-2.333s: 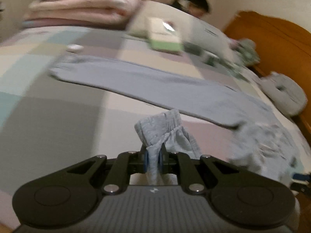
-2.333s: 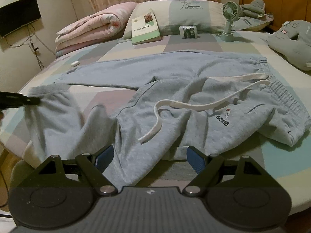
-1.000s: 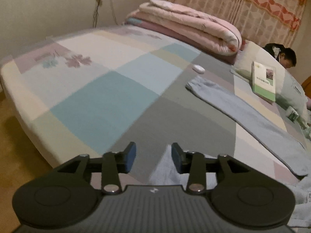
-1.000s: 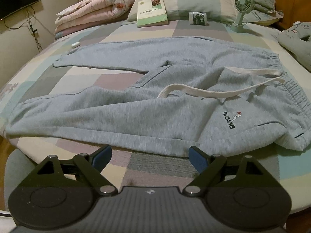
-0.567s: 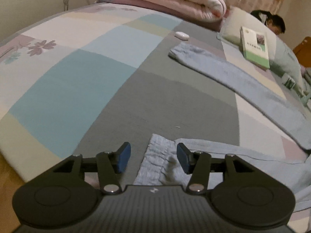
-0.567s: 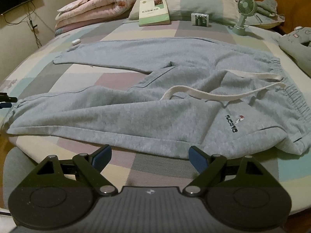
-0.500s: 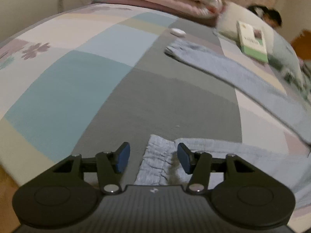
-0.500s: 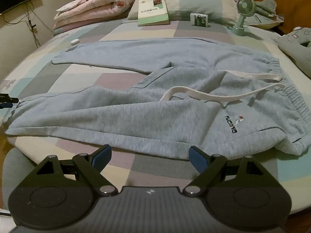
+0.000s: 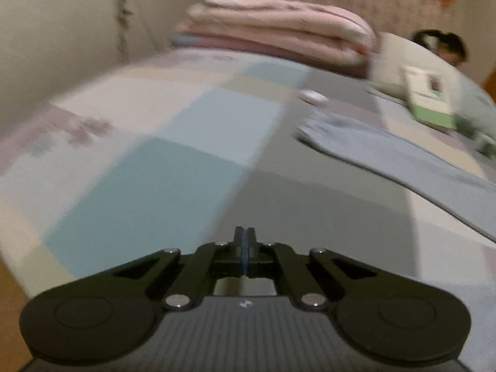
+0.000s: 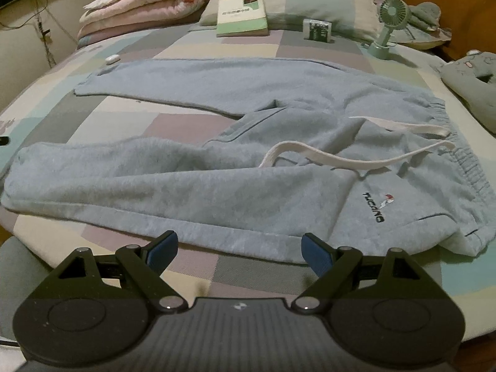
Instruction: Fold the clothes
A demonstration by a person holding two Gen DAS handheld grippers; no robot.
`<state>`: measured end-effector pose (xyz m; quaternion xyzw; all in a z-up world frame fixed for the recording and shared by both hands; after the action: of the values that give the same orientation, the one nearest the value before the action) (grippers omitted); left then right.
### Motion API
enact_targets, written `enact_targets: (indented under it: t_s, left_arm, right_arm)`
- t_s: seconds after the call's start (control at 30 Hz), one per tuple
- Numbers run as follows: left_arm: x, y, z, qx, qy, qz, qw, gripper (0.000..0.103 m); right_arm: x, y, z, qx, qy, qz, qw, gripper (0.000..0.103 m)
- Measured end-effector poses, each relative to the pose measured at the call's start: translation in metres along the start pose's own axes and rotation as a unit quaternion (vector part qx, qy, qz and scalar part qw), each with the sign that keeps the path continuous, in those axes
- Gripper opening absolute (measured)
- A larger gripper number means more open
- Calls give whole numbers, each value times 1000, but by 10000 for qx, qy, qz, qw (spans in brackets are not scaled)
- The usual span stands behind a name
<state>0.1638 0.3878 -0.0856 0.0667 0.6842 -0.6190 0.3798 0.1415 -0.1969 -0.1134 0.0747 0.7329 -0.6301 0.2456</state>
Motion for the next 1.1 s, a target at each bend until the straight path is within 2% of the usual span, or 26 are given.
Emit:
enact_targets:
  t_s: [0.1,0.17,0.2,0.27,0.4,0.47,0.53,0.63,0.73,0.83,0.93,0.97,1.03,1.1]
  left_arm:
    - [-9,-5,-12,245,-249,-72,9994,3]
    - [-7,-8,-5,327,-79,-148,9993,21]
    - [-3,-9,1,365,35,-192,9991,26]
    - [7,-14,16,449,266,-298,9982,47]
    - [23,-24,55,766,696,-534,9932,57]
    - [36,-35,80,1038,994,-627,9876,68]
    - [49,-46,110,1279,1346,-673,9803,71]
    - [75,-66,161,1550,2024,-665,9647,72]
    - [103,-83,208,1769,2590,-621,9475,75]
    - [133,-97,253,1936,3183,-539,9264,78]
    - [160,-105,288,1970,3533,-542,9129,78]
    - [168,-108,296,1982,3601,-570,9098,78]
    - [181,-113,309,2023,3648,-639,9066,78]
    - [189,-115,319,2168,3721,-759,8993,78]
  right_arm:
    - [2,0,7,2,112,-21,9999,90]
    - [4,1,14,-28,226,-37,9997,90]
    - [6,1,20,-60,319,-41,9995,90]
    - [12,1,33,-169,538,-60,9984,90]
    - [26,0,64,-382,1046,-2,9938,90]
    - [35,-1,83,-555,1397,98,9886,90]
    - [43,3,106,-830,1810,205,9798,88]
    - [53,14,137,-1289,2399,377,9615,84]
    - [59,25,165,-1796,2892,672,9379,74]
    - [61,33,192,-2187,3292,973,9134,66]
    - [63,37,215,-2421,3603,1099,8941,61]
    - [64,35,221,-2441,3678,1117,8903,61]
    - [70,27,231,-2207,3670,1192,8958,62]
    - [77,18,244,-1924,3690,1301,8999,63]
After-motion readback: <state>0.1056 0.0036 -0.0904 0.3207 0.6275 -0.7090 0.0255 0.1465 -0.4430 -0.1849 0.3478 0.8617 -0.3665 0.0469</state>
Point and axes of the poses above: each gripper's, at about its wrist camera, not at the fingertips, and y roughly the way its jaws point, z to its right, x to its underside, the point moved 3 cm from there along y, roughly the way its jaws point, and after that the axes turned 12 degrees about -z, right-handed, at the moved point
